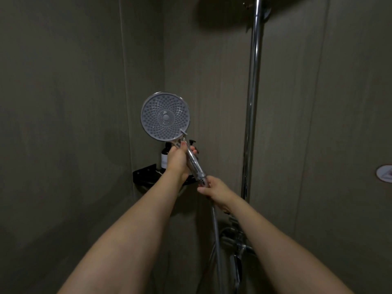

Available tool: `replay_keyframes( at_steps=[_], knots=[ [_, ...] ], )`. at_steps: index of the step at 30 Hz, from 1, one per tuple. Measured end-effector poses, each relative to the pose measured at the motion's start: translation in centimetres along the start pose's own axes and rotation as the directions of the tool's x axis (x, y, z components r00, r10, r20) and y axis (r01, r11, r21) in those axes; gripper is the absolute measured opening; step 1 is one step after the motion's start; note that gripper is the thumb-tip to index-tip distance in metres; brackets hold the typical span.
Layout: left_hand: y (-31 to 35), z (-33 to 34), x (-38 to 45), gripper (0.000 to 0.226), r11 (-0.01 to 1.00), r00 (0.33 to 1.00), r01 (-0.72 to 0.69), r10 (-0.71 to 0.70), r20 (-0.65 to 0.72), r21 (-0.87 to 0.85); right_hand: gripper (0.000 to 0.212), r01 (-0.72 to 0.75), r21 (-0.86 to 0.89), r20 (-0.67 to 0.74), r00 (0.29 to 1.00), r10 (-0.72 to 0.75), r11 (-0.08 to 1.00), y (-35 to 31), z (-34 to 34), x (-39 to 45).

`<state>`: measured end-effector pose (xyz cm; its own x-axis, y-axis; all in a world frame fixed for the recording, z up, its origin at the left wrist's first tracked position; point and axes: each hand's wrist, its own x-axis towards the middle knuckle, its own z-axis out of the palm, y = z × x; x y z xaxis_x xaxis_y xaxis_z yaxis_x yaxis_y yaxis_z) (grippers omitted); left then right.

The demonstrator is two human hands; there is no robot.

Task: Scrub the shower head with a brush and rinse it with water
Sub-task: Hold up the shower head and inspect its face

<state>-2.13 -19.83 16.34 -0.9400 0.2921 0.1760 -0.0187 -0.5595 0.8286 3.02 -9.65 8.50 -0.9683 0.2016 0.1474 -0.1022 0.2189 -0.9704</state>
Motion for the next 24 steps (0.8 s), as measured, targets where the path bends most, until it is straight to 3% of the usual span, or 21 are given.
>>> replay_keyframes(
  at_steps=[3, 5, 9, 13, 17, 20, 24],
  knots=[
    [0.2, 0.1, 0.1, 0.02, 0.999, 1.0, -0.006, 0.006, 0.009, 0.034, 0.021, -0.112, 0.253, 0.138, 0.987, 0.078, 0.961, -0.4, 0.0, -0.4],
    [0.2, -0.1, 0.0, 0.02, 0.999, 1.0, -0.011, 0.01, 0.016, 0.043, 0.025, -0.142, 0.235, 0.193, 0.976, 0.097, 0.962, -0.7, -0.7, -0.6],
    [0.0, -0.3, -0.2, 0.019, 0.999, 1.0, -0.004, 0.004, 0.001, -0.034, 0.02, -0.052, 0.087, 0.089, 0.995, 0.045, 0.995, -1.0, -0.6, -0.4],
    [0.2, -0.3, 0.0, 0.017, 1.0, 1.0, -0.002, 0.001, -0.012, -0.028, 0.021, -0.087, 0.191, 0.106, 0.992, 0.068, 0.978, -0.7, -0.8, -0.5],
    [0.2, 0.0, -0.1, 0.018, 0.999, 1.0, -0.012, 0.011, -0.019, -0.036, 0.014, -0.039, 0.17, 0.046, 0.998, 0.031, 0.985, -1.0, -0.7, -0.8],
    [0.2, 0.2, -0.2, 0.018, 1.0, 1.0, -0.006, 0.005, -0.009, -0.03, 0.02, -0.066, 0.285, 0.06, 0.997, 0.051, 0.956, -0.9, -0.7, -0.8],
    [0.1, 0.2, -0.3, 0.018, 1.0, 1.0, -0.015, 0.015, -0.009, -0.023, 0.016, -0.065, 0.227, 0.026, 0.998, 0.06, 0.972, -0.8, -0.7, -1.0]
  ],
)
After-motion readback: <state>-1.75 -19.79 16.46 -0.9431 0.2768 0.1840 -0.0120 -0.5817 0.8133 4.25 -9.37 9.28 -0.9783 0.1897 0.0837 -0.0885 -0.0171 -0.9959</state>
